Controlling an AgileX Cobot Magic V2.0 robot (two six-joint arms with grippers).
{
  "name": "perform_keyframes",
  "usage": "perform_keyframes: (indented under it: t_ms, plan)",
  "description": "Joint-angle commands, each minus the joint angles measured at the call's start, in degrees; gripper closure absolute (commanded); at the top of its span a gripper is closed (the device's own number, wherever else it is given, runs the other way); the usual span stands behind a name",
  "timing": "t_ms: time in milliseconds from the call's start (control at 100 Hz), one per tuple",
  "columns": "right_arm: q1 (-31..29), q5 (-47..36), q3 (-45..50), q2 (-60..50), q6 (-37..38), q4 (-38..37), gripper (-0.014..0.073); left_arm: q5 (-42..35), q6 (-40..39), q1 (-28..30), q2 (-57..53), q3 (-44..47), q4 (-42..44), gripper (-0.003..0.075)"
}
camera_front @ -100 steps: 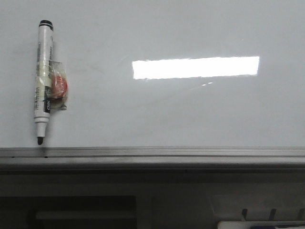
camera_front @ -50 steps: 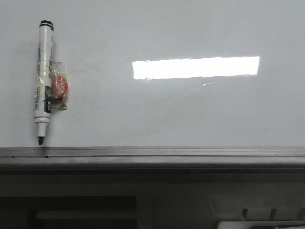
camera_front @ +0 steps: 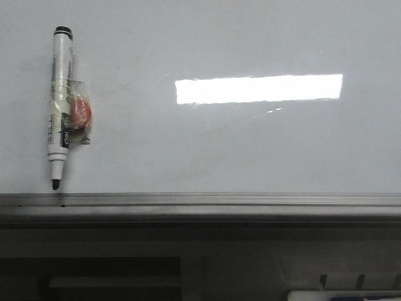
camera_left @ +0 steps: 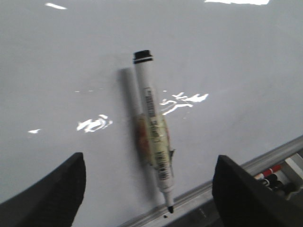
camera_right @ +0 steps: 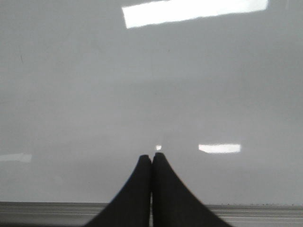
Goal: Write number 3 on whiteboard
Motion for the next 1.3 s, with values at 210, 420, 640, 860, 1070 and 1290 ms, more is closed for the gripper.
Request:
perform_keyframes:
  t_ms: [210, 420, 640, 860, 1070, 1290]
  plan:
    - [-0.34, -4.27, -1.94, 1.26, -0.31, 0.25, 0.0655, -12.83, -0.49, -10.34, 11.08, -2.16, -2.48, 0.0206]
    - [-0.34, -4.38, -1.94, 1.26, -0.31, 0.25, 0.0655, -18.91, -0.49, -10.77, 17.3, -2.16, -6.63, 0.0206]
    - [-0.34, -4.38, -1.94, 1.26, -0.31, 0.25, 0.0655, -21.2, -0.49, -10.77, 21.33, -2.16, -11.23, 0.0206]
    - [-0.34, -4.47, -1.94, 1.26, -0.31, 0.25, 0.0655, -21.28, -0.49, -10.65, 24.17, -2.16, -12.35, 0.0209]
    - [-0.34, -4.47, -1.94, 1.26, -0.31, 0.25, 0.0655, -21.43, -0.49, -10.65, 25.8, -2.16, -15.28, 0.0425]
    - [-0.34, -4.47, -1.94, 1.26, -0.31, 0.36, 0.0655, -21.22, -0.09, -10.65, 25.92, -2.16, -14.41, 0.0741]
